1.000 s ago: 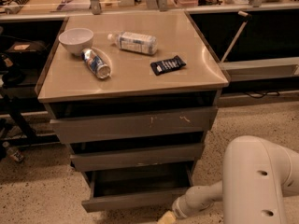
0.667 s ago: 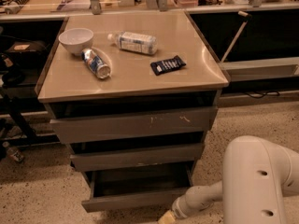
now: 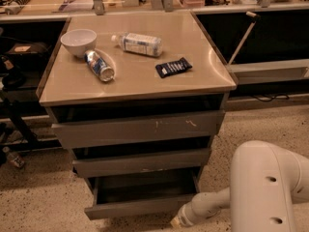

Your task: Close bottom drawer

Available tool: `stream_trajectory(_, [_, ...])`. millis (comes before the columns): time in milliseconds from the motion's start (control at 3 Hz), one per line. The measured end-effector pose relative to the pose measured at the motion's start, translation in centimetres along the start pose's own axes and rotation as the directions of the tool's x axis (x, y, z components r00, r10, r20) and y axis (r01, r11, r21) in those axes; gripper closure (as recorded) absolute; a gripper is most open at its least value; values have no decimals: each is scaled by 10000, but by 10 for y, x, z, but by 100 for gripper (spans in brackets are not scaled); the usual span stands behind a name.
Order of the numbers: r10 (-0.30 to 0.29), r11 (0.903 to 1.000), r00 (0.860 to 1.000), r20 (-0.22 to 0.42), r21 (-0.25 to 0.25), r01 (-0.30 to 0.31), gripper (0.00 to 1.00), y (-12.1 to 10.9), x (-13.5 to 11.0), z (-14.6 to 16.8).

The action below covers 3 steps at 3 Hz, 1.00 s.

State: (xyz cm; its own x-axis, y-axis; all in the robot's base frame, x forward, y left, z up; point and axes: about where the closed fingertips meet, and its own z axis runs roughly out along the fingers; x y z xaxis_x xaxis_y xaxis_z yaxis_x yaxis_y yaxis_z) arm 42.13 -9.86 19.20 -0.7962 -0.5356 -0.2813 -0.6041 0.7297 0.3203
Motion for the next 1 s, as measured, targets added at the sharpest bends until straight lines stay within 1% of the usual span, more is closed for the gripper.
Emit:
stream_trajectory(333, [-127, 9998, 9999, 2, 132, 127, 89, -3, -4, 5])
stream_trajectory(667, [-237, 9989, 9996, 126, 397, 232, 100, -9, -15, 10])
stream_trajectory(1000, [-457, 9969, 9984, 328, 654, 435, 100, -15, -34, 13])
